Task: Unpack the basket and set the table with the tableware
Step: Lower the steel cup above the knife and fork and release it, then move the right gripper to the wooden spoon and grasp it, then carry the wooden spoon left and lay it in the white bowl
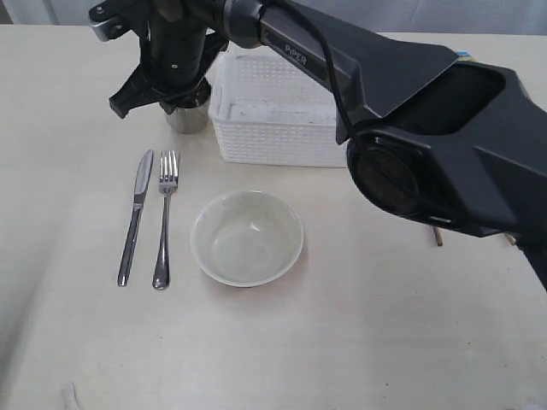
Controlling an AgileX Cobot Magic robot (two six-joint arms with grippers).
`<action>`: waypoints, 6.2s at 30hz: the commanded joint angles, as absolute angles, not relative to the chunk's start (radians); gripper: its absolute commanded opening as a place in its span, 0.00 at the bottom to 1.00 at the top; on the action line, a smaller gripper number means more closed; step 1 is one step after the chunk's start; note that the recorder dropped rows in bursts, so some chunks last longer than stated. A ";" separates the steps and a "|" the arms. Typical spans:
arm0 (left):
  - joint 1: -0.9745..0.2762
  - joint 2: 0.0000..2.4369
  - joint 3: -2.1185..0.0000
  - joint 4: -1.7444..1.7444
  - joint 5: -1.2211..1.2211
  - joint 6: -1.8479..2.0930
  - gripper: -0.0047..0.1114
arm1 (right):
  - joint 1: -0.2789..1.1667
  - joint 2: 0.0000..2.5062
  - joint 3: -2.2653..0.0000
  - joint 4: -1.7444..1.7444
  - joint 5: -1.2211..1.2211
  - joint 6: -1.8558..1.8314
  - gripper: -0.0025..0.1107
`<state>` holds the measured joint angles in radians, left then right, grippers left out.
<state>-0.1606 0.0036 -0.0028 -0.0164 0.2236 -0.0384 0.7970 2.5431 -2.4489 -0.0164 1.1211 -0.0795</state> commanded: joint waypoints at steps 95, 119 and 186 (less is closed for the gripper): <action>-0.162 0.000 0.000 -0.019 0.213 -0.038 0.04 | 0.100 2.043 -1.727 0.017 1.194 -0.092 0.02; -0.162 0.000 0.000 -0.019 0.213 -0.038 0.04 | -0.042 1.868 -1.139 0.000 0.778 -0.128 0.02; -0.162 0.000 0.000 -0.019 0.213 -0.038 0.04 | 0.075 1.938 -1.065 0.100 0.730 -0.154 0.02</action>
<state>-0.1606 0.0036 -0.0028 -0.0164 0.2236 -0.0384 0.0757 1.9356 -1.0657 0.1509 0.7509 -0.1982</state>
